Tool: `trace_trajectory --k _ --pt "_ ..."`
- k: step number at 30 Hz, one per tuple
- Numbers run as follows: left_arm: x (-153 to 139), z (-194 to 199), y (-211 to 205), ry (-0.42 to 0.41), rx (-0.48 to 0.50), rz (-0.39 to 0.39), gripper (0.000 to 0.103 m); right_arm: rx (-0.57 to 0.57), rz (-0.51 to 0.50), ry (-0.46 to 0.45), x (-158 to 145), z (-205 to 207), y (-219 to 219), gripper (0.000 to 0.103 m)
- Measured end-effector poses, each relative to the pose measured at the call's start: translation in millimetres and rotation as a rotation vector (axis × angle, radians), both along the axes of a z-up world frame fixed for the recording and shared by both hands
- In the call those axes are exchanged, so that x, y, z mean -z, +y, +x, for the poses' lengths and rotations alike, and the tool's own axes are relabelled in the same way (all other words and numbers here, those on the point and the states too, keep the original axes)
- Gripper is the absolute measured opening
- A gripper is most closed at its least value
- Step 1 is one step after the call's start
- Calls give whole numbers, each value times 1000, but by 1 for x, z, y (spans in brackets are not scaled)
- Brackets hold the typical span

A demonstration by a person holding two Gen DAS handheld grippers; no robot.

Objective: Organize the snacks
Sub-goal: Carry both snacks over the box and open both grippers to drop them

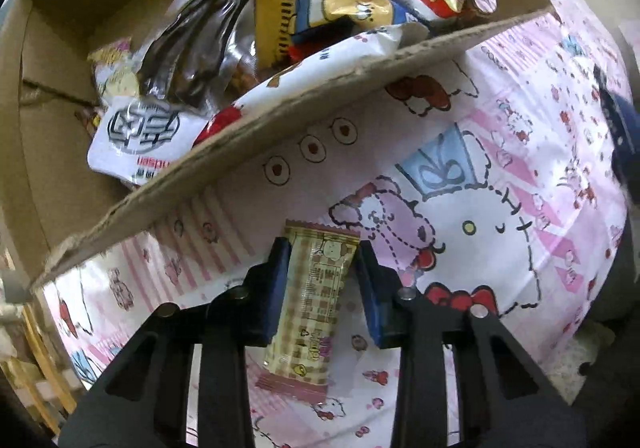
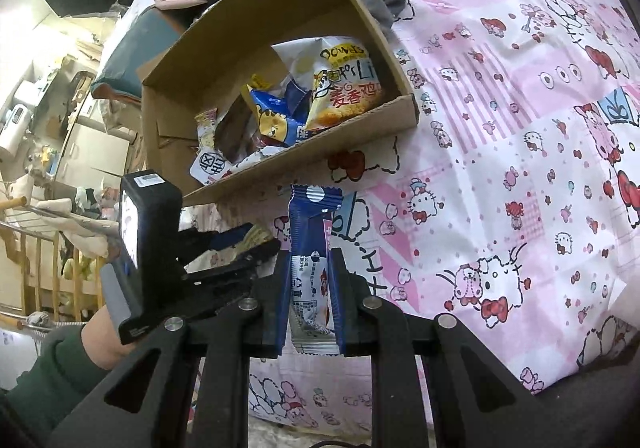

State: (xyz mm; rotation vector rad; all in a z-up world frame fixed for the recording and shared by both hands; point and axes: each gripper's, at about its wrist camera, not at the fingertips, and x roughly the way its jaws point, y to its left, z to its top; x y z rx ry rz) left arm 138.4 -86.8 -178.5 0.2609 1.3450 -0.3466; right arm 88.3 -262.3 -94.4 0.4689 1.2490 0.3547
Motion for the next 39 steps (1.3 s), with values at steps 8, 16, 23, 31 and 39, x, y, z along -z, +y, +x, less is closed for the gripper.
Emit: trace_trajectory --k 8,16,23,31,39 --pt "-18 -8 34 17 -149 -70 29 -4 1 -2 -1 -1 2 19" --pt "-71 -28 61 -109 -308 -60 29 -15 32 -27 -10 -5 6 19" --pt "-135 -42 81 -286 -421 -171 29 -31 84 -76 -25 -7 9 19" --pt "-171 -13 103 -344 -483 -234 29 -70 126 -146 -53 19 24 19" --pt "-185 28 105 -389 -498 -240 29 -105 99 -183 -67 73 49 19"
